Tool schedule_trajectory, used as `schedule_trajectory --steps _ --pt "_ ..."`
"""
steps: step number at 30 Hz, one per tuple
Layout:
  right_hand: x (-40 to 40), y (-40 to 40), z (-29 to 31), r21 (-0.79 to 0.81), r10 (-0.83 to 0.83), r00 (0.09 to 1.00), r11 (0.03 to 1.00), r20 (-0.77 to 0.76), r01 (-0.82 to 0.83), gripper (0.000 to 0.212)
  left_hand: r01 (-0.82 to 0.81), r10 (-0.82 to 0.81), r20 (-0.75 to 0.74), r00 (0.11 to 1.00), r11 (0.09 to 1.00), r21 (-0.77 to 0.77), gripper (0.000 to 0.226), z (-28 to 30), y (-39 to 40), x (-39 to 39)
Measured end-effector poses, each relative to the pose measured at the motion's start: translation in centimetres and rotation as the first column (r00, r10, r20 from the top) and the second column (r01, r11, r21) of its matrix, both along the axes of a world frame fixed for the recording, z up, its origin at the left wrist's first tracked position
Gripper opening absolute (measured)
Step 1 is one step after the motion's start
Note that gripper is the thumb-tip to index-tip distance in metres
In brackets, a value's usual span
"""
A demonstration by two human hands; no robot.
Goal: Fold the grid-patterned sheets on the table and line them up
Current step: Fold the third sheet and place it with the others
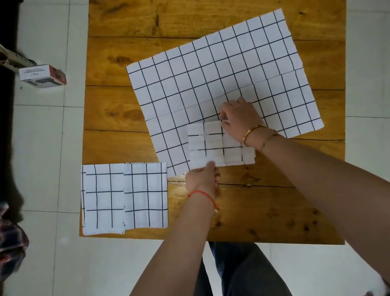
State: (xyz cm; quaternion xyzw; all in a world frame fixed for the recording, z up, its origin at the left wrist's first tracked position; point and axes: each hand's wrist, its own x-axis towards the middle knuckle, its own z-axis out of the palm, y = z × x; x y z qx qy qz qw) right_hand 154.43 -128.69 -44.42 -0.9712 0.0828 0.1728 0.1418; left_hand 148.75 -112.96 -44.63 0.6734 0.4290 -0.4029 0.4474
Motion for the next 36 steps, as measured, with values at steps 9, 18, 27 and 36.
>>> schedule_trajectory --steps 9,18,27,36 --pt "-2.0 -1.0 0.8 0.395 -0.315 0.929 0.842 -0.193 0.368 0.018 -0.039 0.045 0.148 0.988 0.998 -0.046 0.025 -0.2 0.9 0.2" --pt "-6.7 2.8 3.1 0.677 -0.654 0.461 -0.107 -0.599 0.728 0.015 -0.006 0.045 0.109 0.993 0.944 -0.328 0.018 1.6 3.5 0.8" --pt "-12.3 9.1 3.3 0.583 -0.742 0.545 0.26 -0.39 0.77 0.023 0.289 -0.196 0.373 0.907 0.934 -0.212 0.017 3.2 9.3 0.0" --pt "-15.5 14.0 1.4 0.413 -0.708 0.67 0.554 -0.223 0.723 0.007 0.6 -0.589 0.467 0.659 0.787 0.145 0.025 2.9 13.4 -1.7"
